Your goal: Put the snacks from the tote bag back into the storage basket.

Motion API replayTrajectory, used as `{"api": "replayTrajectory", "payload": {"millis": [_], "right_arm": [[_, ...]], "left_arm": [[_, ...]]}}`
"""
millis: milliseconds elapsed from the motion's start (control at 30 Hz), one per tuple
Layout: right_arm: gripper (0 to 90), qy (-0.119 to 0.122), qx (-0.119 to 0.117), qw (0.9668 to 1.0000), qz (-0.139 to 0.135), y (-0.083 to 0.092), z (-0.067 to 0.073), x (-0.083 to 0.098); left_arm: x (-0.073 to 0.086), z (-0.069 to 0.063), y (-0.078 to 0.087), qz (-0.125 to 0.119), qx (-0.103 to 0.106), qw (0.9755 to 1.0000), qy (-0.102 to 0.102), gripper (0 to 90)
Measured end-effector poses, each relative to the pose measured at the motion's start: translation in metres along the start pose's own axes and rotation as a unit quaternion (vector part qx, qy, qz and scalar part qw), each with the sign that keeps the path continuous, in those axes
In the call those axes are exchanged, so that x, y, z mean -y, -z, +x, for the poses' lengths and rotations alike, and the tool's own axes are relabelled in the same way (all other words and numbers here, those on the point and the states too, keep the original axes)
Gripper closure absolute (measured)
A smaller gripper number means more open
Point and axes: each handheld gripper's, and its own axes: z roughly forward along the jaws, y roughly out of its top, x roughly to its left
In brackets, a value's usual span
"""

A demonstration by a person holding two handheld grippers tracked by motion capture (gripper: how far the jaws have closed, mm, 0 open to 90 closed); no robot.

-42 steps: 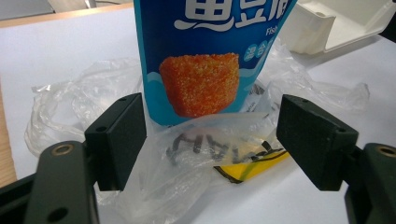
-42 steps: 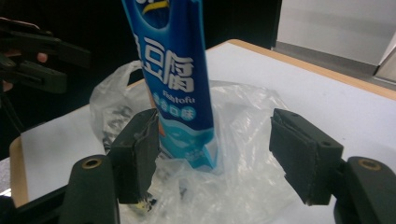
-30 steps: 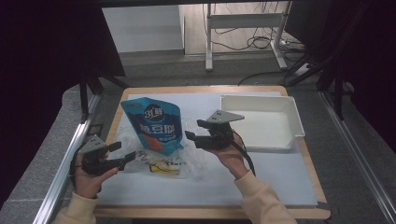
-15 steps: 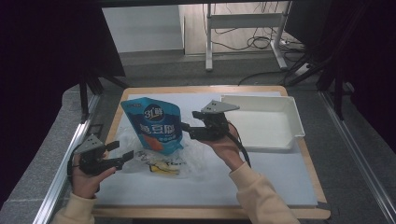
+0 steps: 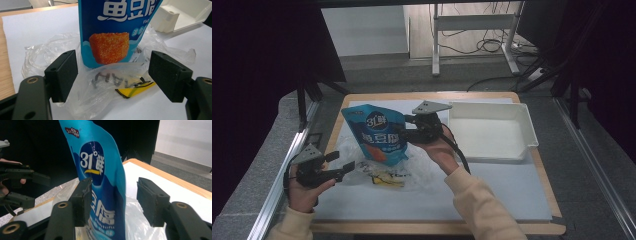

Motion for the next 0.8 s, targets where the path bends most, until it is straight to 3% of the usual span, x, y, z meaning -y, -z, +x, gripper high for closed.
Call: {"api": "replayTrajectory", "payload": {"millis": [267, 600, 800], "right_arm": [[54.6, 0.000, -0.004, 1.0000, 0.006, -0.017, 0.002, -0.006], [79.3, 0.003, -0.023, 0.9997, 0.005, -0.025, -0.004, -0.006], [86.4, 0.008, -0.036, 0.9993, 0.003, -0.026, -0.007, -0.005]], "left_arm": [[0.000, 0.000, 0.001, -0.001, 0.000, 1.0000, 0.000, 24.0], [0.000, 0.002, 0.002, -0.002, 0.000, 1.0000, 0.004, 24.0], [0.000, 0.002, 0.002, -0.003, 0.000, 1.0000, 0.005, 24.0]]}}
